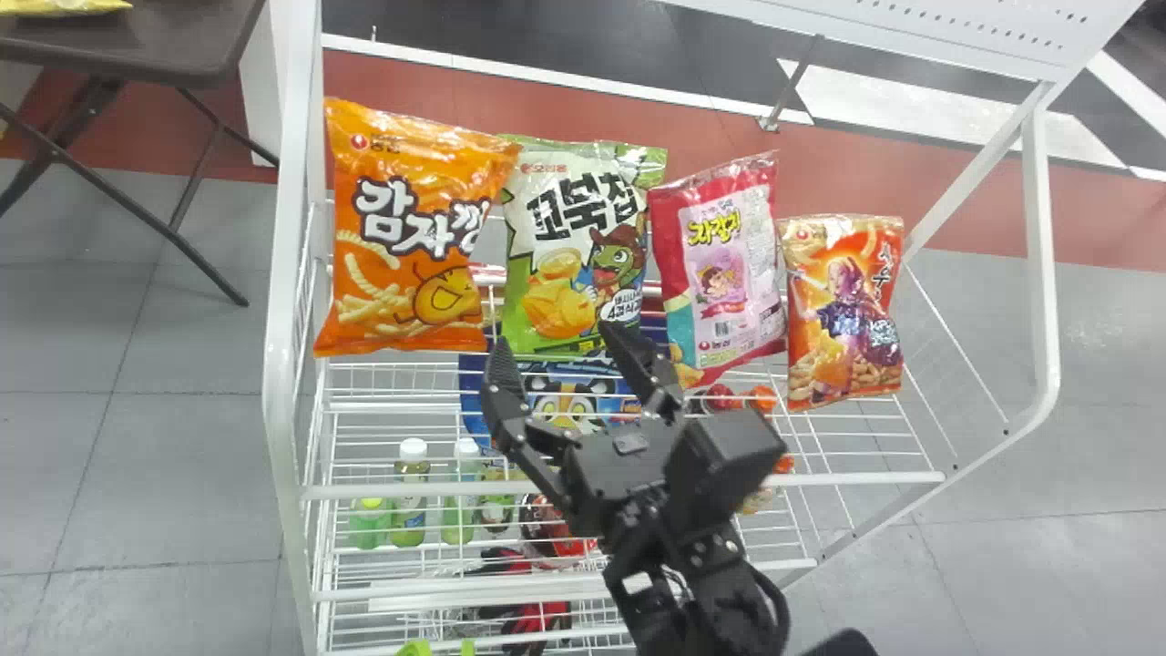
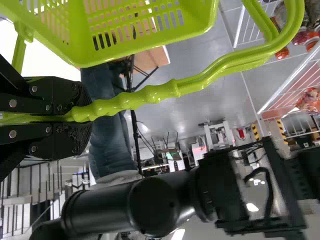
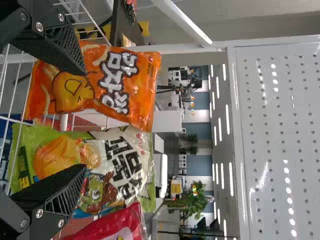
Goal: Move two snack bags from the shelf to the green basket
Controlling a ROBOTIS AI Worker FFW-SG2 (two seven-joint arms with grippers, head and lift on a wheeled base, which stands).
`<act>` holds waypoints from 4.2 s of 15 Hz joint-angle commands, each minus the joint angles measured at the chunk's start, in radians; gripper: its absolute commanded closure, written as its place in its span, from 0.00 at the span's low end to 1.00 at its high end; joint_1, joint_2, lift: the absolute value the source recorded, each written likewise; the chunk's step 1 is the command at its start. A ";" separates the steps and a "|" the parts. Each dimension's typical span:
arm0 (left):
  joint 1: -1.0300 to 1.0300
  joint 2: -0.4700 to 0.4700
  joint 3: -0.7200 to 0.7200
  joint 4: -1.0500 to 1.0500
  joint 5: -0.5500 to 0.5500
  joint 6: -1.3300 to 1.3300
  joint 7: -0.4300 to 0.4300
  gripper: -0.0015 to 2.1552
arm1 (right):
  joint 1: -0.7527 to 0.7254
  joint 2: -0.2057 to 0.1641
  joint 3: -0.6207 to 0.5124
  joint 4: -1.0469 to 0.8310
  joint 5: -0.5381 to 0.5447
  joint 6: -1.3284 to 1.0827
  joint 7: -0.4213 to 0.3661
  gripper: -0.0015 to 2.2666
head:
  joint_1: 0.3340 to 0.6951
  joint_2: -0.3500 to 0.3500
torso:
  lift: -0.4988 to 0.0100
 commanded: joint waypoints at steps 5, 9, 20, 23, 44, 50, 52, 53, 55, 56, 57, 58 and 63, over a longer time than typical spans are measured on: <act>-0.014 -0.002 0.004 0.021 -0.006 0.002 0.005 0.97 | -0.247 0.033 0.042 0.179 -0.027 0.141 0.000 0.08 | 1.00 0.06 | 0.95; -0.028 -0.002 0.011 0.039 0.000 0.005 0.005 0.97 | -0.324 0.058 0.077 0.242 -0.027 0.178 0.000 0.08 | 1.00 0.14 | 0.95; -0.050 0.008 0.038 0.058 0.020 0.011 0.004 0.97 | -0.505 0.136 0.128 0.417 -0.040 0.251 0.106 0.53 | 1.00 0.35 | 0.95; -0.051 0.008 0.037 0.058 0.024 0.011 0.004 0.97 | -0.479 0.127 0.129 0.356 -0.043 0.288 0.106 0.94 | 1.00 0.41 | 0.95; -0.056 -0.052 0.027 0.041 0.017 0.014 0.038 0.97 | 0.133 -0.163 -0.501 -0.631 -0.541 1.273 0.164 0.94 | 1.00 0.00 | 0.95; -0.053 -0.062 0.026 0.024 0.009 0.011 0.047 0.97 | 0.149 -0.086 -0.575 -0.680 -0.644 1.499 0.207 0.94 | 1.00 0.00 | 0.95; -0.054 -0.062 0.023 0.026 0.009 0.011 0.047 0.97 | 0.149 -0.062 -0.536 -0.672 -0.664 1.499 0.206 0.94 | 1.00 0.00 | 0.95; -0.054 -0.062 0.021 0.024 0.009 0.011 0.047 0.97 | 0.149 -0.059 -0.503 -0.667 -0.658 1.499 0.189 0.94 | 1.00 0.00 | 0.95; -0.053 -0.062 0.021 0.015 0.009 0.011 0.047 0.97 | 0.149 -0.059 -0.438 -0.652 -0.636 1.499 0.158 0.94 | 1.00 0.00 | 0.95; -0.051 -0.060 0.021 0.012 0.009 0.014 0.047 0.97 | 0.149 -0.060 -0.401 -0.635 -0.615 1.499 0.138 0.94 | 1.00 0.00 | 0.95; -0.050 -0.058 0.021 0.009 0.009 0.011 0.045 0.97 | 0.149 -0.062 -0.357 -0.614 -0.583 1.499 0.112 0.94 | 1.00 0.00 | 0.95; -0.050 -0.058 0.021 0.007 0.009 0.011 0.047 0.97 | 0.147 -0.065 -0.323 -0.595 -0.560 1.499 0.091 0.94 | 1.00 0.00 | 0.95; -0.046 -0.054 0.020 0.000 0.011 0.014 0.045 0.97 | 0.113 -0.086 -0.181 -0.477 -0.546 1.499 0.002 0.94 | 1.00 0.00 | 0.95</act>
